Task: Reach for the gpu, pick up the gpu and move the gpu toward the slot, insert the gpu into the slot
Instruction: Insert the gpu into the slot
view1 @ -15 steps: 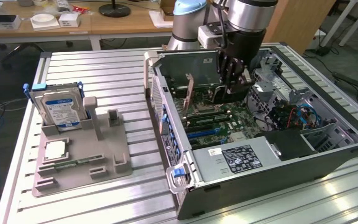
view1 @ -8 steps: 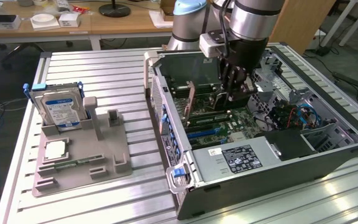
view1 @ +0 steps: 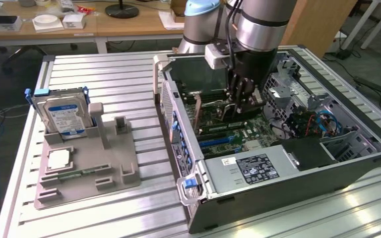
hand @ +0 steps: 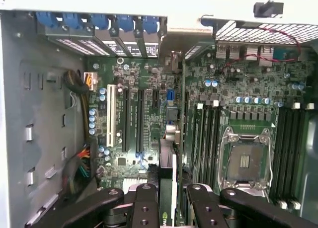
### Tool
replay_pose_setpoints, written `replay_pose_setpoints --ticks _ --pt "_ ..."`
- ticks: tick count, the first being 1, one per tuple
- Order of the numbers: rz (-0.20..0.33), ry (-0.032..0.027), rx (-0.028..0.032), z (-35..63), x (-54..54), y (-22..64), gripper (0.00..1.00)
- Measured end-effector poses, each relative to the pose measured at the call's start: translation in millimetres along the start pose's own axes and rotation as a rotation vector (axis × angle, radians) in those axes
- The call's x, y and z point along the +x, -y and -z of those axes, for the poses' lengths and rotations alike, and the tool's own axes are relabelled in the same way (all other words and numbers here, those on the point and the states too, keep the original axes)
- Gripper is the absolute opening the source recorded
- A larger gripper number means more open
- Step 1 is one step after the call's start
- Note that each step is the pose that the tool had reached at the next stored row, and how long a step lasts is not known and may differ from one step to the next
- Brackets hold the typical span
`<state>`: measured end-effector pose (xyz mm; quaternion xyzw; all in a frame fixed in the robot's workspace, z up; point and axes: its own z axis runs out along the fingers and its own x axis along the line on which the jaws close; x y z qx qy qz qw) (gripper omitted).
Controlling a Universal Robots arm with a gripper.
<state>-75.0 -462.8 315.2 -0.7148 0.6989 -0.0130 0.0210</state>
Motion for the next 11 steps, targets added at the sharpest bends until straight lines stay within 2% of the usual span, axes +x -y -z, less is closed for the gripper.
replay_pose_setpoints --ticks 4,11 --pt "0.001 0.0002 0.0001 -7.2 -0.1 -0.4 0.27" --pt "0.001 -0.0005 0.0 -13.8 -0.7 -3.5 0.27"
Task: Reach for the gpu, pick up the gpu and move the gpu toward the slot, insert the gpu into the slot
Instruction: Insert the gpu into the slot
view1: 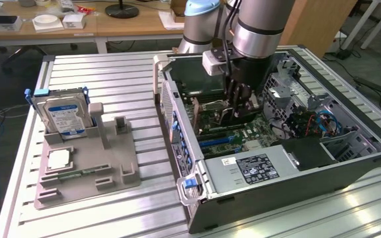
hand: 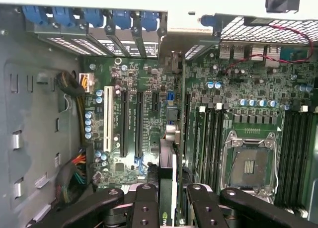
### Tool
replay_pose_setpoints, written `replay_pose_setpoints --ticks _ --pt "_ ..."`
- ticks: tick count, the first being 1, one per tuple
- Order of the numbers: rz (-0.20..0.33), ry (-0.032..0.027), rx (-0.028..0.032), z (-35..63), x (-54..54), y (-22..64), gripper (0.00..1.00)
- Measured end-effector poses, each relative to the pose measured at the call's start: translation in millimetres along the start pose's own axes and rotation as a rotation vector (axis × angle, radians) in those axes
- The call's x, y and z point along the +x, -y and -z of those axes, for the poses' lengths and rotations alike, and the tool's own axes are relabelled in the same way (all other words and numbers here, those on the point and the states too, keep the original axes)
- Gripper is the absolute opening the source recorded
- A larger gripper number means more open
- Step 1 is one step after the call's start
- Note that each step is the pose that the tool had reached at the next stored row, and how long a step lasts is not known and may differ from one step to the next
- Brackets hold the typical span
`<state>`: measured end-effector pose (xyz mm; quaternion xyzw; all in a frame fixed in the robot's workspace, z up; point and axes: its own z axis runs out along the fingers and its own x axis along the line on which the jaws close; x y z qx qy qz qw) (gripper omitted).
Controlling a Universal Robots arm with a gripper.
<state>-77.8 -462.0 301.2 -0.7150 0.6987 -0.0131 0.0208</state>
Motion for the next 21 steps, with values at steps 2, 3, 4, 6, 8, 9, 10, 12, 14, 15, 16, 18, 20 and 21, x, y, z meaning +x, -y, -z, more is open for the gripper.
replay_pose_setpoints --ticks 2,3,4,6,8,9,10,12,14,15,16,18,20,21 --pt "0.0 -0.0002 0.0 -2.9 -0.5 -0.5 0.27" --pt "0.0 -0.0001 0.0 -4.3 -0.6 -0.8 0.27" --pt "0.0 -0.0001 0.0 -5.7 -0.6 -1.2 0.27" --pt "0.0 -0.0001 0.0001 -8.3 -0.6 -1.7 0.27" --pt "0.0 -0.0001 0.0001 -10.8 -0.7 -2.1 0.27" --pt "0.0 0.0 0.0 -12.2 -0.7 -2.2 0.27" --pt "0.0 -0.0001 0.0001 -13.7 -0.7 -2.3 0.27" --pt "0.0 -0.0001 0.0 -16.4 -0.7 -2.5 0.27" --pt "0.0 -0.0002 0.0 -17.6 -0.9 -2.9 0.27" --pt "0.0 -0.0002 0.0 -18.0 -0.9 -3.2 0.27" --pt "0.0 -0.0002 0.0 -18.4 -1.0 -3.6 0.27" --pt "0.0 -0.0002 0.0 -19.3 -1.0 -4.2 0.27" --pt "0.0 -0.0002 0.0 -20.2 -1.0 -5.3 0.27" --pt "0.0 0.0 0.0001 -20.9 -1.1 -5.8 0.27"
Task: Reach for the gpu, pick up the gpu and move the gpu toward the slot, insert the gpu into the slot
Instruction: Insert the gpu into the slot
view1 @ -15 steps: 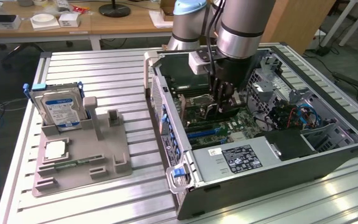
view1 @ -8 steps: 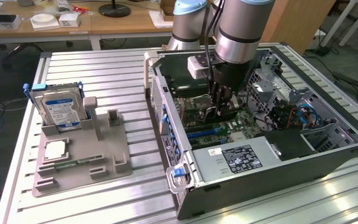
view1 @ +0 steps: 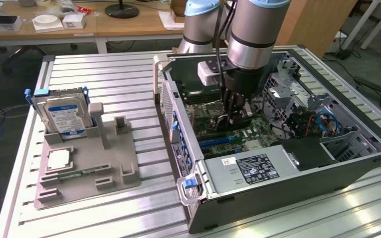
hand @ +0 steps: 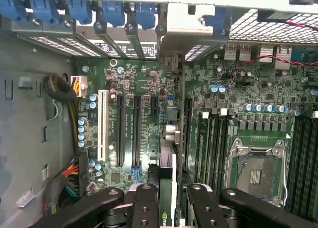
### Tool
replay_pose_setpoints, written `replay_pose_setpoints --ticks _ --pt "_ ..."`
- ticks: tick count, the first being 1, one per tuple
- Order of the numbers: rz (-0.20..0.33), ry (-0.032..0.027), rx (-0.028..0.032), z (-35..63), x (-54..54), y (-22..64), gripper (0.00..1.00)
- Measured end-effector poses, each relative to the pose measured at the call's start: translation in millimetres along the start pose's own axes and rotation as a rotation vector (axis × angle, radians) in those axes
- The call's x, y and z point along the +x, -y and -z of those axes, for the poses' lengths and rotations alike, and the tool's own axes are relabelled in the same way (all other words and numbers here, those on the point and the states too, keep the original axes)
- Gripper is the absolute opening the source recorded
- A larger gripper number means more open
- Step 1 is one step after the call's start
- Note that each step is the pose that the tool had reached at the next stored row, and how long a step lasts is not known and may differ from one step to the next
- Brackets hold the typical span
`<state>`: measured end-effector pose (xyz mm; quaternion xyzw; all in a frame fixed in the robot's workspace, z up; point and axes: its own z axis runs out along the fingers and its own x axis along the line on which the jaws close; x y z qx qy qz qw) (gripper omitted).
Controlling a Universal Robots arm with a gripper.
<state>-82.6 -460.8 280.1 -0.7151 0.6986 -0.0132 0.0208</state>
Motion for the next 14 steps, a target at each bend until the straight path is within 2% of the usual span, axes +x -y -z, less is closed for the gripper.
replay_pose_setpoints --ticks 10,14 --pt "0.0 0.0 0.0001 -11.4 0.0 -2.0 0.27" --pt "0.0 -0.0004 -0.0001 -13.0 -0.4 -3.4 0.27"
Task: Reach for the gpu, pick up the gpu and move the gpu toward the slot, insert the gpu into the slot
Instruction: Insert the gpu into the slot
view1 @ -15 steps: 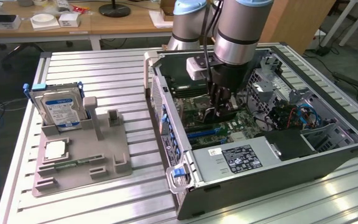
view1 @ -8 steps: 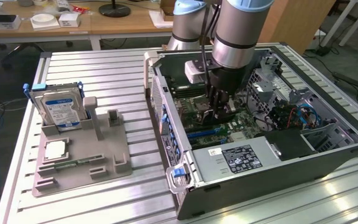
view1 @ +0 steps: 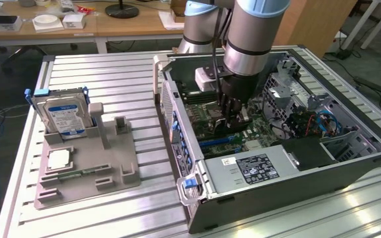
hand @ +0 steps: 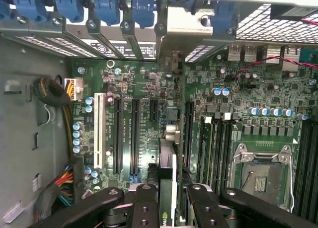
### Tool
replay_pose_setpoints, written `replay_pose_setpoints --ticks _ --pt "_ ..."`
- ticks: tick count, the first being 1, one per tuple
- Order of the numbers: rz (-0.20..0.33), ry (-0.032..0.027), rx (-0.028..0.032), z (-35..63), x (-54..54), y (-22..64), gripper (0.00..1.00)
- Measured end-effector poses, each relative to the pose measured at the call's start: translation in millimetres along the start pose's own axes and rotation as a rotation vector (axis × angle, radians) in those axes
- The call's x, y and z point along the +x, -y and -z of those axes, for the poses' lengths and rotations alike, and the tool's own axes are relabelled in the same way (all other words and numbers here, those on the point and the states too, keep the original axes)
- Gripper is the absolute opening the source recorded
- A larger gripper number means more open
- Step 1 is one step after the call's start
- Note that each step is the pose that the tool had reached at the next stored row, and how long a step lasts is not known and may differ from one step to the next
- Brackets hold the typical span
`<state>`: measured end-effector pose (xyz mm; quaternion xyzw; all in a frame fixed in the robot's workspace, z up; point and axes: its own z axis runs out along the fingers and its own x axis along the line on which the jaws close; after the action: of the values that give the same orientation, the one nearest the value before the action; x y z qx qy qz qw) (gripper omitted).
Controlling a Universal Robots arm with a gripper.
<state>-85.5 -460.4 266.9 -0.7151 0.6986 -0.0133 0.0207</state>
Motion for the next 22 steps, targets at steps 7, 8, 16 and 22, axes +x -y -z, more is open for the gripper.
replay_pose_setpoints --ticks 7,8,16,22 --pt "0.0 0.0005 0.0017 -2.3 -0.5 -1.6 0.27" --pt "0.0 0.0003 0.0017 -2.7 -0.5 -1.6 0.27" --pt "0.001 0.0005 0.0018 -3.4 -0.6 -1.9 0.27" --pt "0.001 0.0003 0.0016 -7.5 -0.6 -2.1 0.27"
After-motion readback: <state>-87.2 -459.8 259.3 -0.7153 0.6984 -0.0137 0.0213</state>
